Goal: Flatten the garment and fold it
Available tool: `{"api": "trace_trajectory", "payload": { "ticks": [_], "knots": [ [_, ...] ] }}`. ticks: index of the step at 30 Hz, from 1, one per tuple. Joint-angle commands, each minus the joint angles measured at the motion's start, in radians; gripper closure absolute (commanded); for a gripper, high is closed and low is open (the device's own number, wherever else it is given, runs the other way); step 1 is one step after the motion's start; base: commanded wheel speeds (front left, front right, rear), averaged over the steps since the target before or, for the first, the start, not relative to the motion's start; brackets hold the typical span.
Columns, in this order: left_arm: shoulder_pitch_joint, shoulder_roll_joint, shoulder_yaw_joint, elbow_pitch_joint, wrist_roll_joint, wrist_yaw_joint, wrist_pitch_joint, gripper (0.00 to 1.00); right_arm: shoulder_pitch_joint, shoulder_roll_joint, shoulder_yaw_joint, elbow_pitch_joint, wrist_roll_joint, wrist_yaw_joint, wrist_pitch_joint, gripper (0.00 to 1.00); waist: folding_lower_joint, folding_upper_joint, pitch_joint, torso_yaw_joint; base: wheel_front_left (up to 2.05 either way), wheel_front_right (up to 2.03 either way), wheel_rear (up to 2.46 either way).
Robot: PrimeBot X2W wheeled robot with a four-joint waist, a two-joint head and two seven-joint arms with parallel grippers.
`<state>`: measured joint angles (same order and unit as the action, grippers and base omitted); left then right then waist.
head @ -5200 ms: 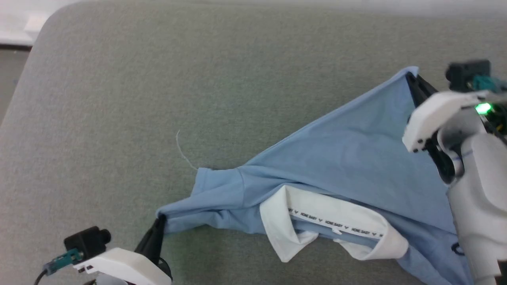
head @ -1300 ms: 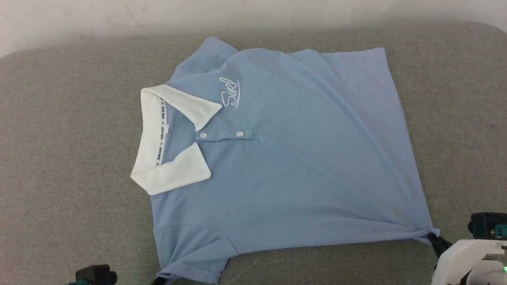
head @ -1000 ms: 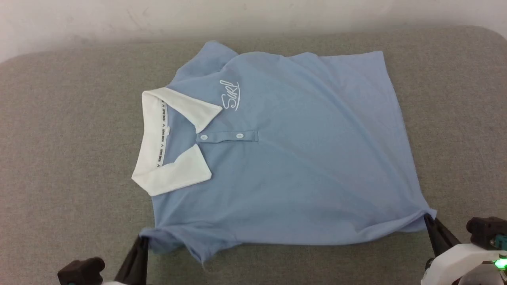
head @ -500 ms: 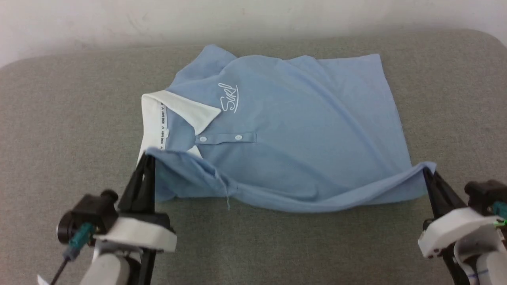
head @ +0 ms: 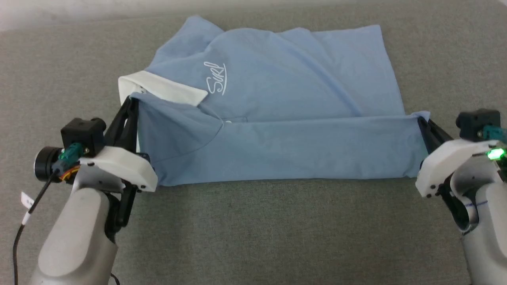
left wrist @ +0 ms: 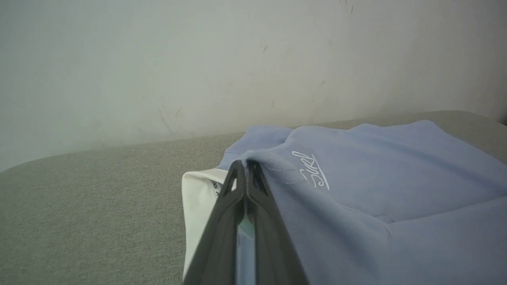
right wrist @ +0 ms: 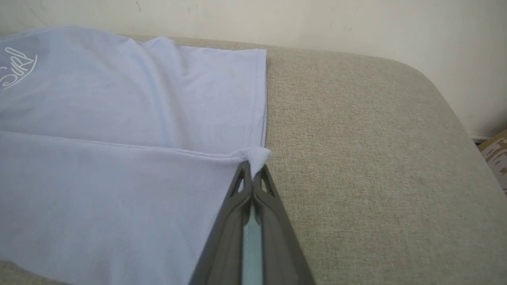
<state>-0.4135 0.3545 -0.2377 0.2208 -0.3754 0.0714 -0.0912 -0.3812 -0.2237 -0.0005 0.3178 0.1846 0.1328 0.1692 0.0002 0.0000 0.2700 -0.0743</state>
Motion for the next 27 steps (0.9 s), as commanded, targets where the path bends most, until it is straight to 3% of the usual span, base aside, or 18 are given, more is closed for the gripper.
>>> {"api": "trace_trajectory", "payload": {
  "ticks": [1,5,11,17,18,19,20,21,27],
  "knots": [
    [-0.025,0.01,0.001,0.014,0.003,0.001,0.011,1.0,-0.028,-0.006,0.001,0.018,0.009,-0.002,0.017,1.0,-0.0002,0.0,0.041,-0.011,0.0,0.0,0.0],
    [-0.064,0.035,0.003,0.071,-0.012,-0.014,0.078,1.0,-0.094,-0.024,0.02,0.079,0.032,-0.002,0.092,1.0,-0.0002,0.0,0.08,-0.012,0.0,0.0,0.0],
    [-0.085,0.071,0.002,0.158,-0.081,-0.072,0.236,1.0,-0.163,-0.051,0.072,0.148,0.114,-0.002,0.234,1.0,-0.0002,0.0,0.115,-0.008,0.0,0.0,0.0],
    [-0.06,0.059,-0.012,0.178,-0.171,-0.115,0.402,1.0,-0.192,-0.068,0.084,0.189,0.183,-0.002,0.369,1.0,-0.0002,0.0,0.11,0.001,0.0,0.0,0.0],
    [-0.052,0.054,-0.007,0.174,-0.185,-0.107,0.423,0.69,-0.193,-0.069,0.079,0.191,0.192,-0.002,0.389,1.0,-0.0002,0.0,0.105,0.003,0.0,0.0,0.0],
    [-0.045,0.052,-0.003,0.169,-0.194,-0.101,0.435,0.11,-0.192,-0.069,0.073,0.19,0.199,-0.002,0.401,0.69,-0.0002,0.0,0.1,0.006,0.0,0.0,0.0],
    [-0.039,0.051,0.003,0.161,-0.199,-0.096,0.432,0.0,-0.19,-0.067,0.065,0.186,0.207,-0.002,0.407,0.23,-0.0002,0.0,0.094,0.008,0.0,0.0,0.0],
    [-0.034,0.048,0.011,0.149,-0.2,-0.086,0.413,0.0,-0.185,-0.064,0.055,0.181,0.216,-0.002,0.408,0.0,-0.0002,0.0,0.085,0.011,0.0,0.0,0.0],
    [0.032,0.012,0.073,0.063,-0.155,-0.013,0.138,0.0,-0.113,-0.044,-0.001,0.105,0.24,-0.002,0.298,0.0,-0.0002,0.0,0.026,0.023,0.0,0.0,0.0]
  ]
}}
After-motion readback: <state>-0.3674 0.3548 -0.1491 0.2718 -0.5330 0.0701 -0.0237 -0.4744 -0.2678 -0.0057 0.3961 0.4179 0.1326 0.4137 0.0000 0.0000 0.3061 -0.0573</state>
